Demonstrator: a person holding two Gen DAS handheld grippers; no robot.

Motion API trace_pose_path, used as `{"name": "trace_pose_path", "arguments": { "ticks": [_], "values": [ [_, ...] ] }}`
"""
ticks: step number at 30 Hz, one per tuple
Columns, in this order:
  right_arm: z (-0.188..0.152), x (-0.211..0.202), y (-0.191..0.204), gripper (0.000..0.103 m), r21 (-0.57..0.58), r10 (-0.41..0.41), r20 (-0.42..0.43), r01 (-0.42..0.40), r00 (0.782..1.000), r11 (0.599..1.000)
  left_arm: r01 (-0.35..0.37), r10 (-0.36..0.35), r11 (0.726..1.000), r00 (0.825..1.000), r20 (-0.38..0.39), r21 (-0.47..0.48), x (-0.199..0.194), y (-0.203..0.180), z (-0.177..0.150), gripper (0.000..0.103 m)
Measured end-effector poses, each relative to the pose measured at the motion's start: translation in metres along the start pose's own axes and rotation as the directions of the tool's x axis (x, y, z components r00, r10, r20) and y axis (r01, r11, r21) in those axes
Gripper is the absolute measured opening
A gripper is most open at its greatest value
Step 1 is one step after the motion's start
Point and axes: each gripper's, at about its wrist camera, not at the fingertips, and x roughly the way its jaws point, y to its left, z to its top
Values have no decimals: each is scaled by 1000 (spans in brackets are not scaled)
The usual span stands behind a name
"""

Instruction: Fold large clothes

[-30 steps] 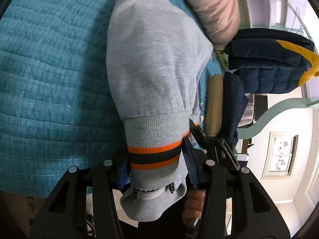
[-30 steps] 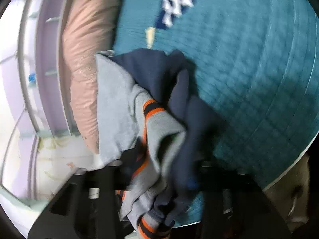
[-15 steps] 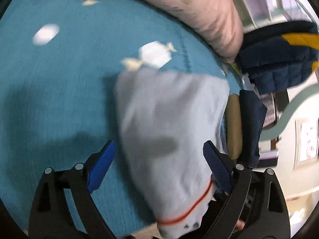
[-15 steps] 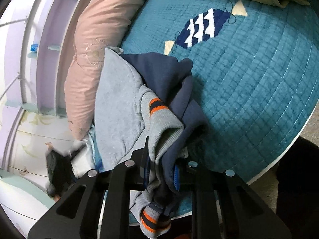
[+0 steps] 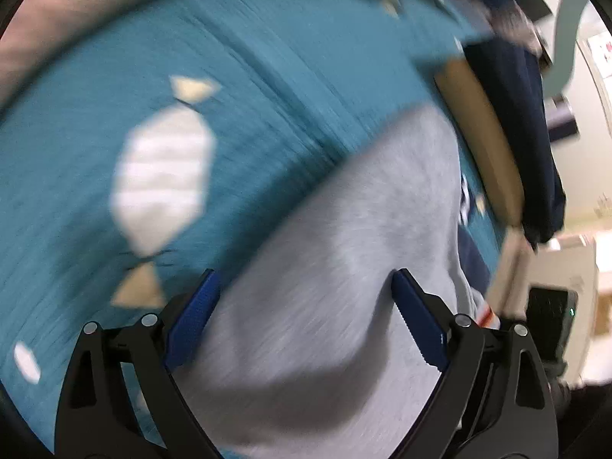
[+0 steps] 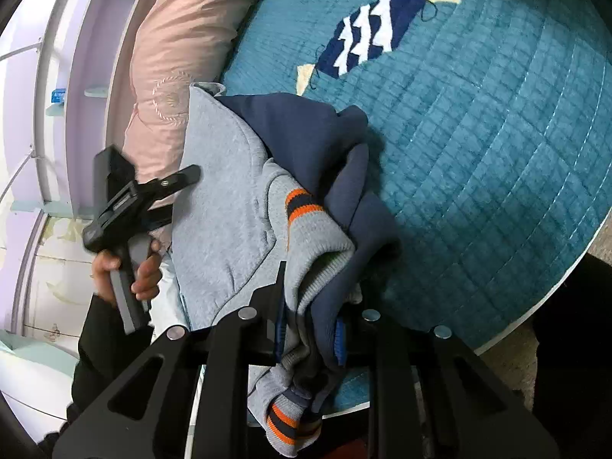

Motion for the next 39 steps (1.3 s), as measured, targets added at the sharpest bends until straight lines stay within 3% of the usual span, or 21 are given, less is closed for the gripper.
{"name": "trace_pose_path", "arguments": {
  "ticks": [3,6,8,13,18,20,23,27,28,31,36,39],
  "values": [
    [2,0,-3,18,9,2,-6,-2,1000,1000,40,-41,999,993,-111,-8,22,6,11,91],
    [3,1,-3,18,6,-4,-11,4,1000,1000,42,-41,999,992,-122,6,25,5,18,89],
    [3,0,-1,18,-11,-18,-10,18,1000,1000,38,-34,999,995,-96,39,21,-1,18,75],
    [-4,-2,20,18,-118,-76,18,77,997,990,-24,29,991,999,-34,132,4,-14,6,61],
    [-6,1,25,18,-154,-96,26,99,995,983,-67,65,984,998,19,163,-3,-25,-4,49],
    [-8,2,30,18,-176,-108,36,113,993,978,-89,80,979,995,53,186,-12,-32,-10,38],
    [-14,3,46,18,-261,-144,61,155,988,953,-97,81,975,993,87,199,-24,-37,-19,30],
    [-32,2,79,18,-429,-206,138,246,969,869,-102,79,977,988,130,185,-38,-33,-33,28],
    [-42,3,92,18,-495,-227,178,287,957,821,-90,65,981,988,142,174,-44,-30,-38,26],
    [-65,3,115,18,-593,-221,238,322,946,738,-52,24,987,982,185,150,-60,-23,-53,22],
    [-94,3,145,18,-688,-173,280,323,944,649,-5,-15,996,972,235,85,-80,-7,-75,22],
    [-99,3,148,18,-700,-167,281,320,945,638,21,-34,998,973,230,58,-76,-2,-73,22]
  ]
}}
